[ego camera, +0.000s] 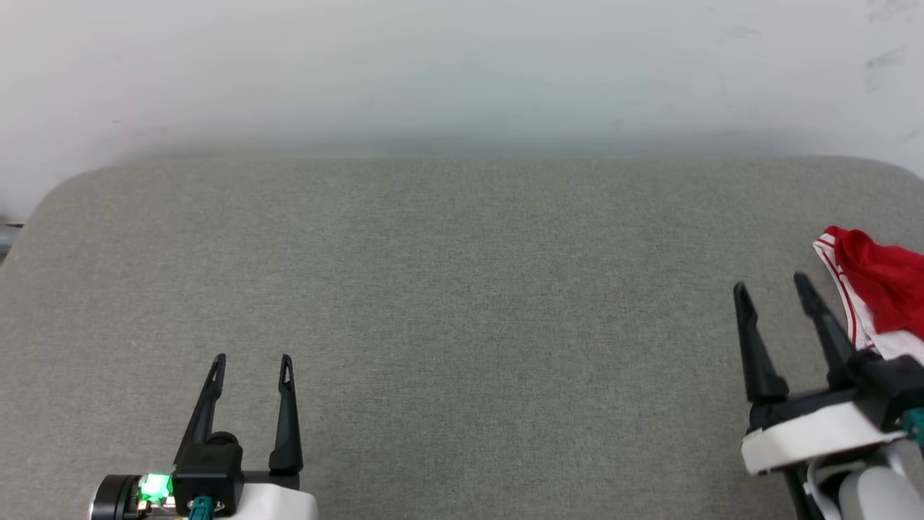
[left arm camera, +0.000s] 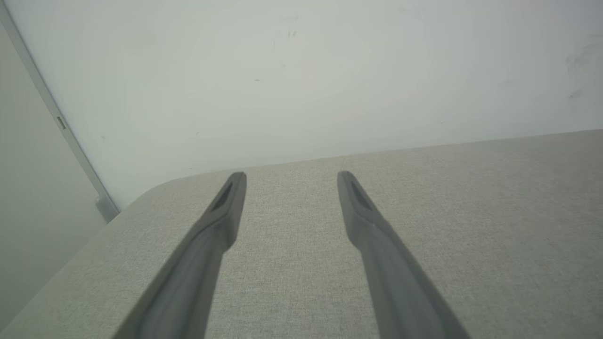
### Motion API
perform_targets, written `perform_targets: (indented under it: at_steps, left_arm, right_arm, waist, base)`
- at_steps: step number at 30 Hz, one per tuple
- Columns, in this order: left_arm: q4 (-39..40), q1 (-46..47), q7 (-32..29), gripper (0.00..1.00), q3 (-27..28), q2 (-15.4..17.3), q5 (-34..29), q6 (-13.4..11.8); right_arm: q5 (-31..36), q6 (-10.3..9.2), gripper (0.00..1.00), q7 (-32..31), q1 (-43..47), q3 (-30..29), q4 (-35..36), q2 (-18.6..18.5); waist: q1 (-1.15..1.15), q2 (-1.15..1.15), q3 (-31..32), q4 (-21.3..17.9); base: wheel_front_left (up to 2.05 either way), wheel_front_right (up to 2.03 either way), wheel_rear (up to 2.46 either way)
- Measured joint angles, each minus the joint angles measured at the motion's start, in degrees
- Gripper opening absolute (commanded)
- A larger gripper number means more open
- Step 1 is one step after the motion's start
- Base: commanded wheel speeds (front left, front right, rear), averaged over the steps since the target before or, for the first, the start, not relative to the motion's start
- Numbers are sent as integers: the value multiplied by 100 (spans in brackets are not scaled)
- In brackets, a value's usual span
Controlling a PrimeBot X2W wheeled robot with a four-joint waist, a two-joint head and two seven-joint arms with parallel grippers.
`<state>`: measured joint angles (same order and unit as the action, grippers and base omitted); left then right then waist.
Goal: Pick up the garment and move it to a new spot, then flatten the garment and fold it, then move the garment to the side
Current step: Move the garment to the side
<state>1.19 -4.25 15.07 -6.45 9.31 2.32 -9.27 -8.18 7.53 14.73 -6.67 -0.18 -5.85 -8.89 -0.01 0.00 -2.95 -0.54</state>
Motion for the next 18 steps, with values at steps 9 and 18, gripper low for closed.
perform_targets:
  at_steps: [9, 18]
  left_arm:
    - [-135, -121, 0, 100, 32, -63, -8, 111]
    - [-183, -164, 0, 100, 78, -112, -5, 221]
  right_arm:
    - [-25, -1, 100, 16, 546, 3, -191, 264]
    - [153, -1, 100, 22, 995, -49, 92, 468]
  waist:
    - [0, 0, 233, 131]
    - [0, 0, 305, 221]
  base:
    - [0, 0, 0]
    - [0, 0, 0]
